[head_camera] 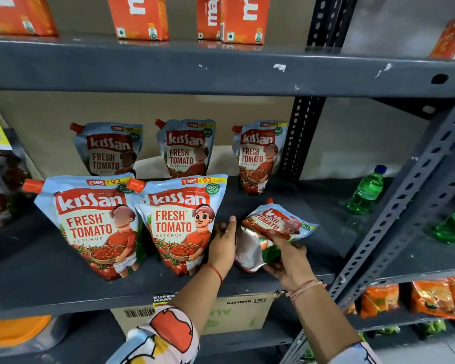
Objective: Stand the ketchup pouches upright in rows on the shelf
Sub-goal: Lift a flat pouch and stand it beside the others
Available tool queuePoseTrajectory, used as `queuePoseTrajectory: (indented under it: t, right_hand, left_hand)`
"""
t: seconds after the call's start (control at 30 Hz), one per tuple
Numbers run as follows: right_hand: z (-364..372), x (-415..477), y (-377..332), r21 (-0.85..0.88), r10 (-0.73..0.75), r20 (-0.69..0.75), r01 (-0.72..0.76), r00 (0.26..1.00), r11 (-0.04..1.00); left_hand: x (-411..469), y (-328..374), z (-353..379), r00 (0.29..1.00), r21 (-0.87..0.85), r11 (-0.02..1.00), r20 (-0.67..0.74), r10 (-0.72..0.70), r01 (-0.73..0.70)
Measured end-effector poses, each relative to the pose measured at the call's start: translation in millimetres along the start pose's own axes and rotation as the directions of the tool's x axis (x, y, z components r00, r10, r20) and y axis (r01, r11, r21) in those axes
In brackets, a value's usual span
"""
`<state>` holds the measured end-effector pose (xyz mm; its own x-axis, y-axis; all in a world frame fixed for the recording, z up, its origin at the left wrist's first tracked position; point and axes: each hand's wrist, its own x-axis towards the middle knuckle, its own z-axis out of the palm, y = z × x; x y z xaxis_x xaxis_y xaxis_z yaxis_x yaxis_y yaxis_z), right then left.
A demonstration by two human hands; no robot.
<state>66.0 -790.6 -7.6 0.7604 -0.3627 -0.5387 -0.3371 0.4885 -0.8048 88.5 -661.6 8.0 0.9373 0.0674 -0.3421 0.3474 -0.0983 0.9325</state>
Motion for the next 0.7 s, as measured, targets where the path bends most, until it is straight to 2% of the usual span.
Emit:
queuePoseTrajectory:
  t: [0.07, 0.13, 0.27, 0.37, 0.47, 0.6, 0.7]
  right_hand:
    - [-5.1, 1.2, -2.9, 0.023, 0.005, 0.03, -0.006, 1.0, 1.0]
    - [-11.1, 2.4, -5.5, 0.037, 0.033, 0.078, -0.036, 0.996, 0.999]
    - [-28.9, 6.2, -6.0, -0.039, 0.063, 0.257, -0.055, 0.964, 0.998]
    - [-40.9, 7.0, -2.9, -0.08, 0.012, 0.292, 0.012, 0.956, 0.997]
    - [-44.3, 5.2, 1.7, -0.022, -0.092, 0.385, 0.109, 0.918, 0.994]
    - [-37.6, 4.6, -8.0, -0.021, -0.272, 0.477, 0.32, 0.836, 0.947]
    - [-29.6, 7.9, -15.4, -0.043, -0.397, 0.491, 0.477, 0.775, 0.878]
  left_hand:
    - [4.3, 1.9, 0.7, 0.984, -0.112, 0.986, 0.142, -0.11, 0.126]
    - [5.3, 3.8, -0.5, 0.934, -0.185, 0.95, 0.302, -0.189, 0.252]
    - [9.7, -1.8, -2.8, 0.865, -0.101, 0.943, 0.439, -0.244, 0.317]
    - [7.2, -8.9, -2.9, 0.837, -0.083, 0.956, 0.509, -0.201, 0.28]
    - [4.6, -13.7, -4.3, 0.828, -0.158, 0.963, 0.553, -0.095, 0.217]
    - [5.5, -11.0, -10.8, 0.842, -0.18, 0.983, 0.535, 0.075, 0.027]
    - [6.1, -8.5, -13.2, 0.863, -0.096, 0.987, 0.48, 0.158, -0.127]
